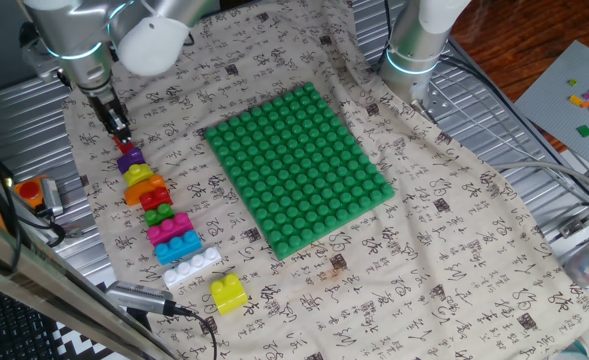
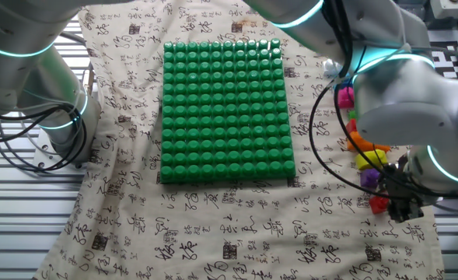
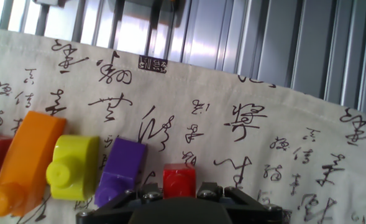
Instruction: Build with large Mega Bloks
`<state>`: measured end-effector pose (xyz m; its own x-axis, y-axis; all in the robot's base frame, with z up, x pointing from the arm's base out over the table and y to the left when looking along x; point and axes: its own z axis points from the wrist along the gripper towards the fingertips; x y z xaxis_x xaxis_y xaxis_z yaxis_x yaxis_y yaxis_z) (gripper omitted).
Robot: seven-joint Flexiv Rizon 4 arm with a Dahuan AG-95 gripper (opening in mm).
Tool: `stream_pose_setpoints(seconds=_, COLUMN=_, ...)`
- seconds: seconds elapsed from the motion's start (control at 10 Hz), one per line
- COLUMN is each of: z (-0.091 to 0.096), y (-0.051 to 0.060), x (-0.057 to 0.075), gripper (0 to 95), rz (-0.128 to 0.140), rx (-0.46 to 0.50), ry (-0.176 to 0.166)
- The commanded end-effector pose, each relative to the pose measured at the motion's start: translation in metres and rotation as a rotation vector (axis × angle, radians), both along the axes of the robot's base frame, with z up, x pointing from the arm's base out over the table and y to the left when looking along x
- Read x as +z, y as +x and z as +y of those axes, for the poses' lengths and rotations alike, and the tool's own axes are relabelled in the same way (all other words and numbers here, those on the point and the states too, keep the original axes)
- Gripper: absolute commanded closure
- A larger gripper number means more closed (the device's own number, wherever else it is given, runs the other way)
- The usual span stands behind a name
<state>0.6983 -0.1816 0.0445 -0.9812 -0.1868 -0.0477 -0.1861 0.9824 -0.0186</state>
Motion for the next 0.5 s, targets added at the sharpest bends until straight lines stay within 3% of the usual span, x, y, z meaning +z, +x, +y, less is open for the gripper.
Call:
stream_pose_setpoints(seconds=0.1, z=0.0001, y=-0.0014, x=-0.0017, gripper=57.0, rz=-0.001, rx=0.003, ry=-0.001)
stream_pose_setpoints(seconds=0.5, z=0.0000, y=-0.0015, x=-0.0083, gripper=57.0, rz=-0.015, rx=0.015, ry=-0.002)
